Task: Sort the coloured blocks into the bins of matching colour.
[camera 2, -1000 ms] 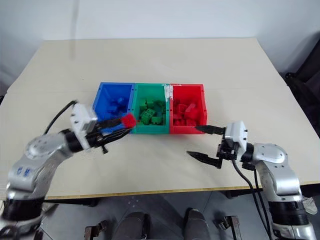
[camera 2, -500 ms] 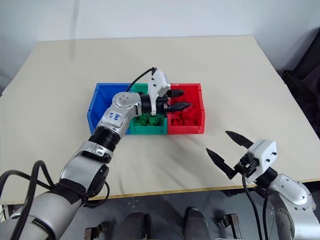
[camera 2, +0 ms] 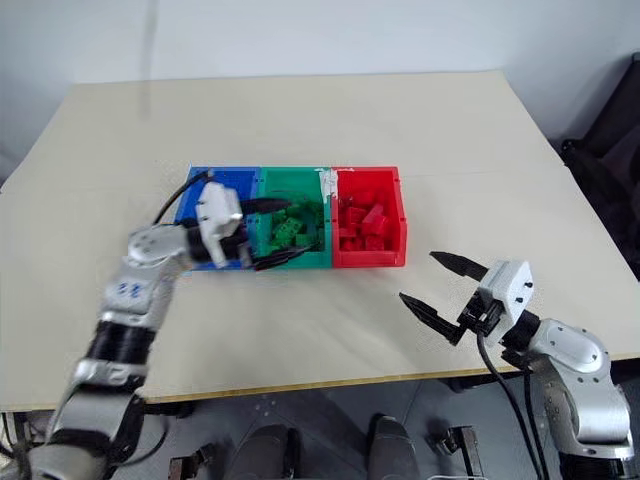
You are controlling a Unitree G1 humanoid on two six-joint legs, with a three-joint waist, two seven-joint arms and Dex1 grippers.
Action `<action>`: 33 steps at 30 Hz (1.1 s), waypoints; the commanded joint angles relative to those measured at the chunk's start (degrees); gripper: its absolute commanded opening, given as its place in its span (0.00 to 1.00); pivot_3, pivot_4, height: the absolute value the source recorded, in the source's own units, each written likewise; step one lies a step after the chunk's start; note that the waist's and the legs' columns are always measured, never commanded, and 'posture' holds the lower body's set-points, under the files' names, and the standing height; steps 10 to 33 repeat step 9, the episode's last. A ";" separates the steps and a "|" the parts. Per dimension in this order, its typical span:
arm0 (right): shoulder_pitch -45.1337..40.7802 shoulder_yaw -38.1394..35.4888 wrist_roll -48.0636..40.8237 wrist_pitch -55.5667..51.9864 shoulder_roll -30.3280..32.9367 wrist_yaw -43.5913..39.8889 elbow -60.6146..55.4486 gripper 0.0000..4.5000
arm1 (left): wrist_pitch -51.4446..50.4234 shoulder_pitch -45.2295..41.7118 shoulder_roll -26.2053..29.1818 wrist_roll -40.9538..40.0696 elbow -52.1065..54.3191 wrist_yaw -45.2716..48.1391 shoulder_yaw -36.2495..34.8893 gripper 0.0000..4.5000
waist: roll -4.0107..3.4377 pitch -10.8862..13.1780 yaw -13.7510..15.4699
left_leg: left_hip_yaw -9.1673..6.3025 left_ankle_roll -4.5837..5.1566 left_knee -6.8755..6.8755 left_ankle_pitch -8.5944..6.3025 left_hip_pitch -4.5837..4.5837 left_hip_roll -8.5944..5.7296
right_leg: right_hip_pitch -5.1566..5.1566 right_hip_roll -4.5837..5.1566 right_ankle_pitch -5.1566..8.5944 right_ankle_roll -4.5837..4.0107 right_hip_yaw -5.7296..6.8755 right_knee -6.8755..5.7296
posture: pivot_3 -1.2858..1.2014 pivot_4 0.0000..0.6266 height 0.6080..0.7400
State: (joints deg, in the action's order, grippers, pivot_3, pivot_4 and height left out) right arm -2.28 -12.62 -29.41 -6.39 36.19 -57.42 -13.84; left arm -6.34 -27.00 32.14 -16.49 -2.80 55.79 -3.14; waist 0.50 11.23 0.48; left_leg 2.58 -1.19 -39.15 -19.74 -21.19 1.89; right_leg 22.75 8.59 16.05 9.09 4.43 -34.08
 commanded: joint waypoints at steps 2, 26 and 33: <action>-4.36 2.97 1.46 3.70 2.24 -7.24 6.40 1.00 | -3.49 12.09 3.88 -3.53 13.19 -4.36 -10.25 0.97 | 0.02 0.01 0.73 | -0.03 0.02 -0.01 -0.01 -0.04 0.00 | -0.01 0.01 0.00 0.00 0.01 0.00 | 0.52 0.24 1.00; -12.86 4.09 2.95 9.43 1.16 -11.03 18.50 1.00 | -6.24 28.14 1.59 -4.01 24.70 -14.42 -20.02 0.97 | 0.02 0.00 1.16 | -0.11 0.01 -0.05 -0.03 -0.02 0.00 | -0.05 0.03 -0.01 -0.01 0.04 -0.02 | 0.52 0.24 1.00; -12.86 4.09 2.95 9.43 1.16 -11.03 18.50 1.00 | -6.24 28.14 1.59 -4.01 24.70 -14.42 -20.02 0.97 | 0.02 0.00 1.16 | -0.11 0.01 -0.05 -0.03 -0.02 0.00 | -0.05 0.03 -0.01 -0.01 0.04 -0.02 | 0.52 0.24 1.00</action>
